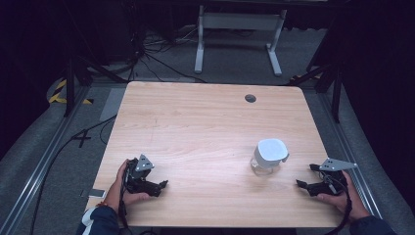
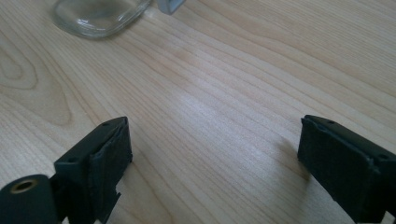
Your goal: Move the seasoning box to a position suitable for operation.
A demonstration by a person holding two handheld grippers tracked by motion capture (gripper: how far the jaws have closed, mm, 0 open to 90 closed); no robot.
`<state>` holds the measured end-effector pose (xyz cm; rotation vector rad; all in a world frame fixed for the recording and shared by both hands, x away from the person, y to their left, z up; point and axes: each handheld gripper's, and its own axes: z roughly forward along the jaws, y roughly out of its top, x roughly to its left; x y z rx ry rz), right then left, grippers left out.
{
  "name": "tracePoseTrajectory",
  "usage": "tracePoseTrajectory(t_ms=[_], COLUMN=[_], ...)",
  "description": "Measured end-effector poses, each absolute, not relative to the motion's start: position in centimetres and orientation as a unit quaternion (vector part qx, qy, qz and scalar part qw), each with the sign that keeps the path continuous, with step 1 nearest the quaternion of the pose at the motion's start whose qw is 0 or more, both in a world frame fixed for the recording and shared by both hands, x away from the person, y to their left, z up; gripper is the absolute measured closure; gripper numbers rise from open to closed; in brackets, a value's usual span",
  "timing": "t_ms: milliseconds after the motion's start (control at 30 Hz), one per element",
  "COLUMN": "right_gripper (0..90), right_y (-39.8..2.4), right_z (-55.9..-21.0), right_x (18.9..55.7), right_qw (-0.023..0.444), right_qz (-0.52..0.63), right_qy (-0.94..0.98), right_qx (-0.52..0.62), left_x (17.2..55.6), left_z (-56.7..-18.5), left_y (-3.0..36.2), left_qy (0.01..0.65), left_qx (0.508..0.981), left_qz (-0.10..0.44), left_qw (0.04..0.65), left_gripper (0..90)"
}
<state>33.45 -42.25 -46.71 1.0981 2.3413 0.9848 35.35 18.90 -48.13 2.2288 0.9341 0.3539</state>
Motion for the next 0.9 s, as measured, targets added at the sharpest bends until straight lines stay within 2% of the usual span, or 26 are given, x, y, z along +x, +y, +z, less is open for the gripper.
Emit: tracePoseTrajectory(t_ms=[67, 100, 300, 400, 433, 467, 500, 567, 733, 900], right_gripper=[11.1, 14.7, 23.6, 38.0, 38.0, 44.4, 61.1, 78.2, 88.2, 89.7], right_y=[-42.2, -42.2, -42.1, -42.2, -42.2, -42.2, -42.3, -42.2, -41.7, -41.3], right_z=[-46.7, -46.6, -46.2, -46.0, -46.0, -45.9, -45.7, -44.9, -43.0, -41.0], right_x=[33.4, 33.3, 33.1, 33.2, 33.2, 33.2, 33.2, 33.3, 33.7, 34.2], right_qw=[0.187, 0.183, 0.177, 0.176, 0.176, 0.175, 0.170, 0.157, 0.170, 0.187], right_qz=[0.349, 0.349, 0.341, 0.341, 0.341, 0.343, 0.342, 0.352, 0.377, 0.410], right_qy=[0.832, 0.833, 0.839, 0.839, 0.839, 0.837, 0.839, 0.844, 0.832, 0.814], right_qx=[0.389, 0.387, 0.385, 0.386, 0.386, 0.389, 0.387, 0.373, 0.371, 0.368], left_x=[35.4, 35.3, 35.1, 35.0, 35.0, 35.0, 35.0, 35.1, 35.1, 35.1], left_z=[-48.1, -48.1, -48.2, -48.2, -48.2, -48.2, -48.2, -48.2, -48.2, -48.2], left_y=[18.9, 19.0, 19.0, 19.0, 19.0, 19.0, 19.1, 19.1, 19.1, 19.0], left_qy=[0.358, 0.358, 0.362, 0.364, 0.364, 0.363, 0.361, 0.361, 0.361, 0.361], left_qx=[0.858, 0.858, 0.854, 0.853, 0.853, 0.853, 0.854, 0.854, 0.854, 0.854], left_qz=[0.137, 0.136, 0.136, 0.137, 0.137, 0.137, 0.136, 0.137, 0.137, 0.137], left_qw=[0.342, 0.342, 0.348, 0.349, 0.349, 0.348, 0.348, 0.348, 0.348, 0.348], left_gripper=[0.2, 0.5, 2.8, 3.0, 3.0, 3.0, 3.0, 2.9, 2.9, 2.9])
